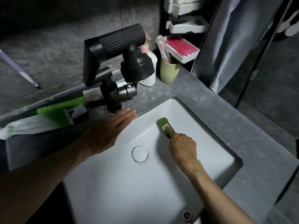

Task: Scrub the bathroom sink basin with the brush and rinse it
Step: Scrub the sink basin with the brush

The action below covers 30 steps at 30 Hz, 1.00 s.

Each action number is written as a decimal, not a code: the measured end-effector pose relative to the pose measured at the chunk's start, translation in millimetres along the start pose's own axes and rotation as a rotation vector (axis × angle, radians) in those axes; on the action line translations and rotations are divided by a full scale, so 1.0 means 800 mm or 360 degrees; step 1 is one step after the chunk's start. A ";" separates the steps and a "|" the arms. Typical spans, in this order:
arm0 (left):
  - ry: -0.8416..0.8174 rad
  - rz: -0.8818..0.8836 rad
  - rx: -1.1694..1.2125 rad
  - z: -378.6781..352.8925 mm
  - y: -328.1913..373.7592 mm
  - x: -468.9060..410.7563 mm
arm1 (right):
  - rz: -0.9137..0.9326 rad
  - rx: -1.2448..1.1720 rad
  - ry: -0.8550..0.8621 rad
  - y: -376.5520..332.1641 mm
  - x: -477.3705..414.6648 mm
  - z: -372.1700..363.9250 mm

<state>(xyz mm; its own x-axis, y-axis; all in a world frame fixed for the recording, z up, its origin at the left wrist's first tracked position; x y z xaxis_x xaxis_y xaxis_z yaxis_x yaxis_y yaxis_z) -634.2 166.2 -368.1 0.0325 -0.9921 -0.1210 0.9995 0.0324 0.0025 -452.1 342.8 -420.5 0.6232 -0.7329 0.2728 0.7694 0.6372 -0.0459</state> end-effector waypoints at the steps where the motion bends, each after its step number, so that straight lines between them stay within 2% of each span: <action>1: -0.0002 0.0001 -0.0007 -0.001 0.001 0.001 | 0.0074 0.0068 -0.0010 -0.006 -0.001 0.000; 5: -0.0006 0.0010 -0.0008 0.000 0.002 0.001 | 0.0363 -0.0078 -0.0228 -0.043 0.007 -0.023; 9: -0.0009 0.0010 -0.0011 0.002 0.002 0.001 | 0.0605 0.0248 -0.0146 -0.053 0.010 -0.004; 10: -0.0009 0.0013 -0.0015 0.002 0.003 0.001 | 0.0598 0.0291 -0.0095 -0.045 0.009 0.013; 13: 0.0012 0.0020 -0.0019 0.004 0.003 0.001 | 0.0323 0.0291 0.0123 -0.009 -0.017 0.074; 15: 0.0012 0.0027 -0.0008 0.004 0.002 0.001 | 0.0329 0.0479 0.0292 -0.005 -0.027 0.085; 17: 0.0016 0.0027 0.0016 0.004 0.003 0.001 | 0.0389 0.0465 0.0206 -0.017 -0.015 0.061; 20: 0.0009 0.0023 0.0005 0.003 0.004 0.002 | 0.0555 0.0285 -0.0071 -0.041 0.019 0.003; 21: 0.0003 0.0019 0.0000 0.002 0.004 0.002 | 0.0603 0.0243 -0.0054 -0.045 0.023 -0.003; 23: -0.0012 0.0010 0.0036 0.001 0.003 0.002 | 0.0590 0.0278 0.0109 -0.040 0.015 0.021; 27: -0.0020 0.0053 0.0023 0.001 0.000 0.003 | 0.0237 0.0420 0.0345 0.004 -0.023 0.105; 30: -0.0005 0.0054 0.0033 -0.001 -0.001 0.004 | 0.0242 0.0497 0.0516 0.009 -0.026 0.116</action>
<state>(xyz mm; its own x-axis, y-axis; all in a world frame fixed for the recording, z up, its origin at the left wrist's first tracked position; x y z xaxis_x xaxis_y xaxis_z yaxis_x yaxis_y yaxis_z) -634.7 162.8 -369.4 0.0666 -0.9908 -0.1174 0.9976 0.0638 0.0271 -472.4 384.7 -337.1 0.7752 -0.6309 -0.0309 0.6181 0.7476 0.2429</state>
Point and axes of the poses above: each hand's wrist, its own x-axis away from the middle knuckle, its own z-axis out of the back of the hand, y = z × x, the point moved 5 cm from there along -x, towards the middle knuckle, and after that the axes turned 4 degrees about x, right-handed, at the moved point
